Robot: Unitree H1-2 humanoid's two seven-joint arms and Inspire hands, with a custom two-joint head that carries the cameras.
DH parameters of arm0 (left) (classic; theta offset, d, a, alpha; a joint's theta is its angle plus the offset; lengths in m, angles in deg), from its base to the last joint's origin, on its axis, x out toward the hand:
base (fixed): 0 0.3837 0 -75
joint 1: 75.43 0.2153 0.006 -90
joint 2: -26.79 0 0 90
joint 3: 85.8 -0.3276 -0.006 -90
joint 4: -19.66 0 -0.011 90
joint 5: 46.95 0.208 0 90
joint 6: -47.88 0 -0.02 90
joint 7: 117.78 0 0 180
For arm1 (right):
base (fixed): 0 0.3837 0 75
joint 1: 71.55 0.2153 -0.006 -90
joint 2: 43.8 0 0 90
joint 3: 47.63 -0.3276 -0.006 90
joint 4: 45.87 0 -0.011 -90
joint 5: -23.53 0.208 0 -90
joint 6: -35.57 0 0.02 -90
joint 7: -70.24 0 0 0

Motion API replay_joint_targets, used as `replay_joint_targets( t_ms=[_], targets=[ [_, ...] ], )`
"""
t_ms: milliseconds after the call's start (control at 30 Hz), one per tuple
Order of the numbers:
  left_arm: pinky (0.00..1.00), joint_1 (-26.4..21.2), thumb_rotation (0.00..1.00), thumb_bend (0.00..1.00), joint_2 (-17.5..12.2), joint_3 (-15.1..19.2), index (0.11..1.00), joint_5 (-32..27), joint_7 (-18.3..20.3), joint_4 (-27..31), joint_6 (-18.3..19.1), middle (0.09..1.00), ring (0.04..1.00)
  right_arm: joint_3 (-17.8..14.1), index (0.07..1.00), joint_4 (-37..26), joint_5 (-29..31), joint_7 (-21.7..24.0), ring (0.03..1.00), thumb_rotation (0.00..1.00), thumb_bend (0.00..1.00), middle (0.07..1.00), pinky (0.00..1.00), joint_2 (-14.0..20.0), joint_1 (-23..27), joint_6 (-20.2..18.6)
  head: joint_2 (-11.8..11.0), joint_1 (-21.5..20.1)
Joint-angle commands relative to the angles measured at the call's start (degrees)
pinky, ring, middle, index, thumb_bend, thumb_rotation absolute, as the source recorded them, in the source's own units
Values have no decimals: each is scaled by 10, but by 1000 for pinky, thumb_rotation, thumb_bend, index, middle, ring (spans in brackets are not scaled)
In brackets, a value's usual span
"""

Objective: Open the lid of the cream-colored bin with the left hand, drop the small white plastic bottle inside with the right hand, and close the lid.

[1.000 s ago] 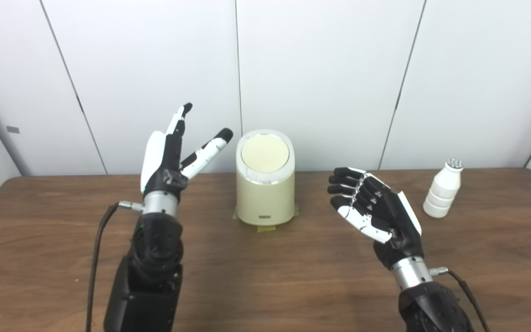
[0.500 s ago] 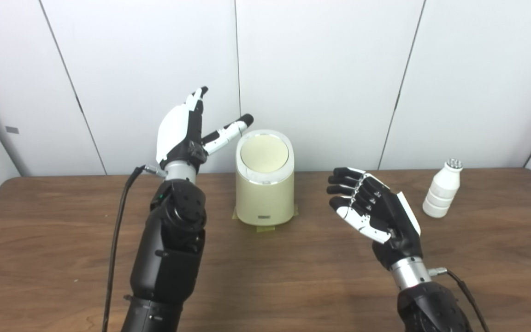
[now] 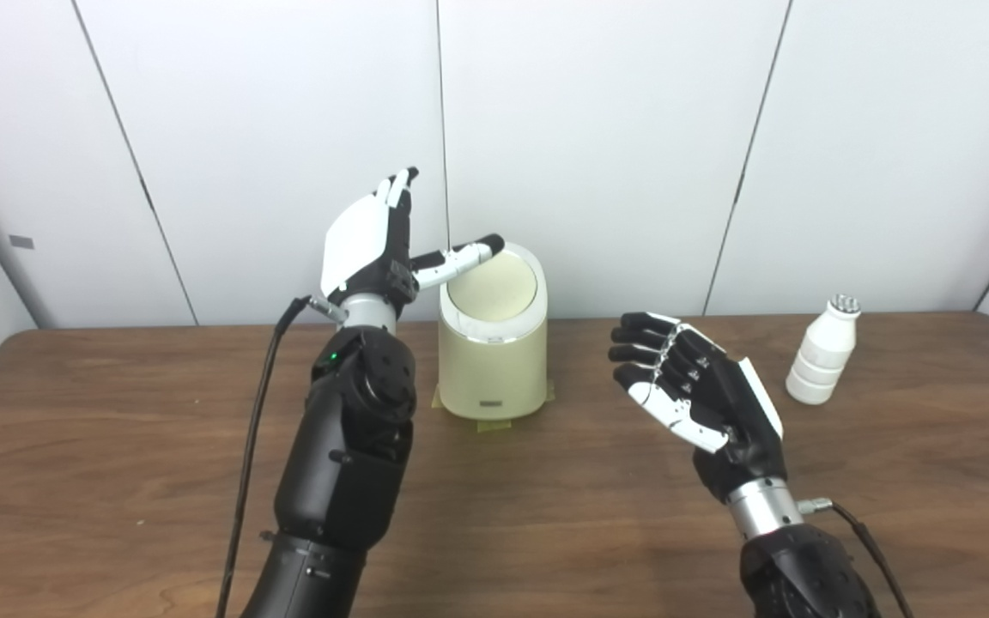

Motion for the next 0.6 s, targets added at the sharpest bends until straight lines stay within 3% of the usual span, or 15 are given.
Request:
replay_joint_targets(
  t_ms=[0,200,567],
  targets=[
    [1000,-28,571,924,2,-3,1000,11,-18,3,-2,1000,1000,-2,677,-18,7,4,669,192,289,685,608,-1,16,5,1,-1],
    [1000,-28,537,933,2,-11,1000,22,-19,-13,-2,1000,1000,0,676,-20,1,3,665,184,286,684,601,-1,16,6,3,-3],
    [1000,-46,358,950,-19,-50,1000,33,-55,-77,-2,1000,1000,0,672,-27,-2,0,665,179,287,683,601,-4,14,0,6,-8]
  ],
)
